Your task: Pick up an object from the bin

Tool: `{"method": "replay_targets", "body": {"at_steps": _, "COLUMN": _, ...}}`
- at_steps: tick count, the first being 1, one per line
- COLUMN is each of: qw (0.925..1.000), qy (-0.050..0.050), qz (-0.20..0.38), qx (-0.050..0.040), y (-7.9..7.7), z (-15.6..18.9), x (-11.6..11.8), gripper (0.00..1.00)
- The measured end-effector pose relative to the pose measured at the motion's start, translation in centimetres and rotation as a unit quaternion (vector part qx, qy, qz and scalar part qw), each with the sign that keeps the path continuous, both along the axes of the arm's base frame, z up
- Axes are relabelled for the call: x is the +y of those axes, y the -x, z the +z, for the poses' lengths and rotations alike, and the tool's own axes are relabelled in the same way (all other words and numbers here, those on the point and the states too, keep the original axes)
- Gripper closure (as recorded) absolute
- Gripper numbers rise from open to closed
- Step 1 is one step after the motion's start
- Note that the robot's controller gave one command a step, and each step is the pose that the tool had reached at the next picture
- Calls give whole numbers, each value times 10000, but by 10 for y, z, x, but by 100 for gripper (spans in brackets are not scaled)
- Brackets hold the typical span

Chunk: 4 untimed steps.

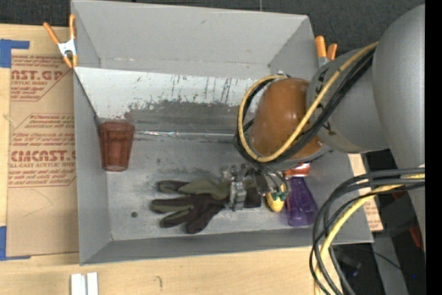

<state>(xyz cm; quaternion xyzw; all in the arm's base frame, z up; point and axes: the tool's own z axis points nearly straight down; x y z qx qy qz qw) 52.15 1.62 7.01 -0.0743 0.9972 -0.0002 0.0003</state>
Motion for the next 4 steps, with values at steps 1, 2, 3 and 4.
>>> {"method": "replay_targets", "body": {"at_steps": 1, "qw": 10000, "qy": 1, "qz": 1, "qx": 16, "y": 1, "z": 4, "x": 0, "gripper": 100}}
{"method": "replay_targets", "body": {"at_steps": 2, "qw": 10000, "qy": 0, "qz": 2, "qx": 28, "y": 2, "z": 19, "x": 0, "gripper": 100}}
{"method": "replay_targets", "body": {"at_steps": 3, "qw": 10000, "qy": -1, "qz": 4, "qx": 26, "y": 2, "z": 34, "x": 0, "gripper": 100}}
{"method": "replay_targets", "body": {"at_steps": 4, "qw": 10000, "qy": 0, "qz": 4, "qx": 36, "y": 2, "z": 55, "x": 0, "gripper": 100}}
